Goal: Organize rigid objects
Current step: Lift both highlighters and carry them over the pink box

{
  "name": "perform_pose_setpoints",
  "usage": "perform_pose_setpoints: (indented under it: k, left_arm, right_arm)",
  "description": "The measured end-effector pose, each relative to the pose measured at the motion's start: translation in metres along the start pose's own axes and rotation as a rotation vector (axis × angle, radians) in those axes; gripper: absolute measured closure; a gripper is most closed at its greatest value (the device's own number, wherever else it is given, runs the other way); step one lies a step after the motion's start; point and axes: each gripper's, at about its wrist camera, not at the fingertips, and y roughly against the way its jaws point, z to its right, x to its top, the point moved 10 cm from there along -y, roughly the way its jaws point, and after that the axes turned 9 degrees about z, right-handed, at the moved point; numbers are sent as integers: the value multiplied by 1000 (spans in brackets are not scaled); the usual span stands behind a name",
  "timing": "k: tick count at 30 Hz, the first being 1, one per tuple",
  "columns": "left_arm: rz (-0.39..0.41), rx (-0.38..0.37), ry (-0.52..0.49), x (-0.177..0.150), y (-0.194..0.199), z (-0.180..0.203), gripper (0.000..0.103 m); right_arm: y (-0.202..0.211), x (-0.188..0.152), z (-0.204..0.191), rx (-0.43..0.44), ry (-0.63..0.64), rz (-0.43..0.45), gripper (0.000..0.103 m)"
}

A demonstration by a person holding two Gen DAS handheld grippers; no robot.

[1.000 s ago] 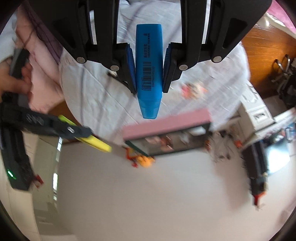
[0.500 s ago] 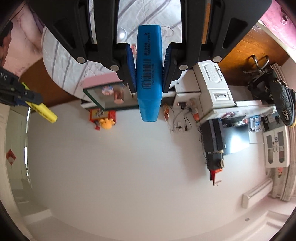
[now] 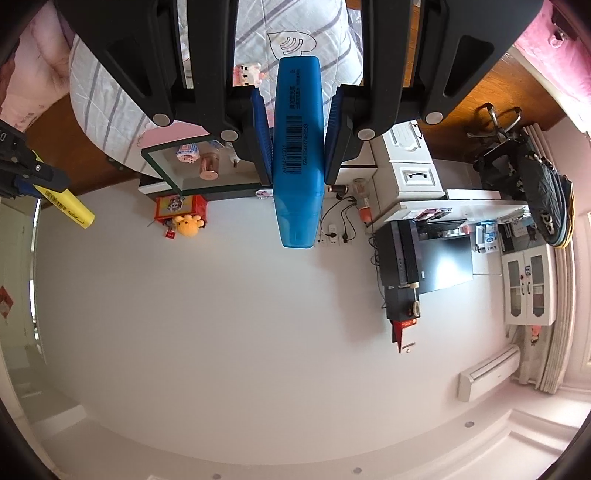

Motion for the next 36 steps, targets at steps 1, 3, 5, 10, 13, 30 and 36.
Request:
perform_pose_setpoints:
  k: [1, 3, 5, 10, 13, 30, 36]
  left_arm:
    - [-2, 2, 1, 1, -5, 0, 76]
    - [-10, -4, -9, -1, -7, 2, 76]
    - [-23, -17, -15, -3, -18, 8, 76]
    - [-57, -53, -30, -9, -59, 27, 76]
    - [-88, -90, -42, -16, -89, 44, 76]
    - [-356, -274, -86, -110, -269, 134, 77]
    - [-439, -295, -106, -149, -299, 148, 77]
  right_arm:
    - [-3, -1, 1, 2, -2, -4, 76]
    - [-11, -5, 4, 6, -6, -17, 76]
    - [-19, -7, 8, 6, -7, -24, 76]
    - [-44, -13, 22, 4, -12, -50, 76]
    - [-67, -16, 36, 0, -19, -69, 76]
    - [-234, -87, 106, -20, -47, -289, 76]
    - [-267, -119, 116, -29, -51, -359, 76]
